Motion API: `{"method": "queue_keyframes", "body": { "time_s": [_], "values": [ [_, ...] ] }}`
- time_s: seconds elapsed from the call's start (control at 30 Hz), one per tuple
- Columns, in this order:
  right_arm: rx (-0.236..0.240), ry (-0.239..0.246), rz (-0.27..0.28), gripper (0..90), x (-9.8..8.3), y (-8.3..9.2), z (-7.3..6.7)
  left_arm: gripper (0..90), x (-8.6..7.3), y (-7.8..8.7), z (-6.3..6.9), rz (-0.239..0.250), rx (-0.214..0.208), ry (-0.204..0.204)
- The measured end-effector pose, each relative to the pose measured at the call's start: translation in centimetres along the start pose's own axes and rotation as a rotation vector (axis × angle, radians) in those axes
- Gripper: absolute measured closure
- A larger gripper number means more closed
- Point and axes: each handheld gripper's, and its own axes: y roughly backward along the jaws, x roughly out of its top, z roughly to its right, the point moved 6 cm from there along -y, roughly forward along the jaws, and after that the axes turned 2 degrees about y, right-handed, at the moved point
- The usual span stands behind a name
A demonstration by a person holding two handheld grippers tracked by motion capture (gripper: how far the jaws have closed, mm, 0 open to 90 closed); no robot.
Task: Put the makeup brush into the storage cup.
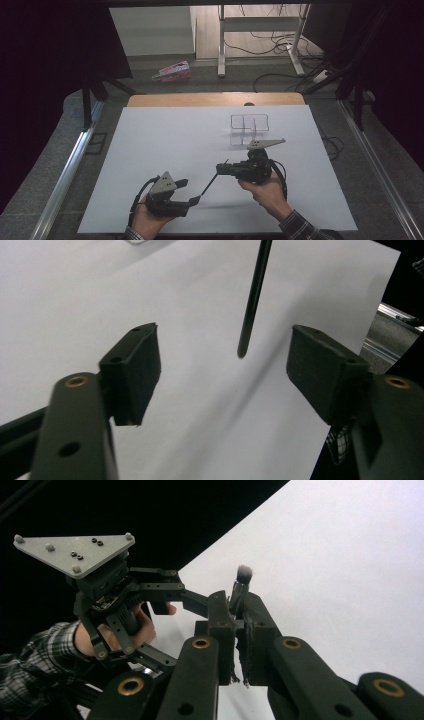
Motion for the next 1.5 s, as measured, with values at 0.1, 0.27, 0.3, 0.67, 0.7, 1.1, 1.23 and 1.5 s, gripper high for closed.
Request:
{"method": "queue_keyframes", "body": {
  "time_s": [0.1, 0.27, 0.3, 0.67, 0.7, 1.1, 1.23, 1.5],
  "values": [
    [-0.023, 0.022, -0.004, 84.8, 0.0, 0.2, 0.1, 25.6, -0.2, 0.1, -0.2, -0.021, 0.011, -0.002],
    [-0.067, 0.064, -0.018, 84.8, 0.0, 0.3, 0.2, 19.7, -0.6, 0.3, -0.6, -0.048, 0.061, -0.027],
    [-0.073, 0.07, -0.021, 84.8, -0.1, 0.3, 0.2, 18.9, -0.7, 0.4, -0.7, -0.05, 0.066, -0.026],
    [-0.122, 0.095, -0.023, 84.8, 0.1, 0.9, 0.6, 11.3, -1.4, 1.6, -1.8, -0.065, 0.116, 0.013],
    [-0.128, 0.097, -0.023, 84.7, 0.1, 1.0, 0.6, 10.8, -1.5, 1.7, -1.9, -0.065, 0.118, 0.014],
    [-0.167, 0.114, -0.016, 84.7, 0.4, 1.6, 1.1, 7.9, -2.0, 2.6, -2.6, -0.081, 0.135, 0.045],
    [-0.175, 0.116, -0.009, 84.7, 0.5, 2.0, 1.3, 7.5, -2.1, 2.9, -2.8, -0.08, 0.147, 0.048],
    [-0.21, 0.15, -0.007, 84.7, 0.8, 2.5, 1.5, 5.9, -2.5, 3.6, -3.3, -0.099, 0.184, 0.042]
  ]
}}
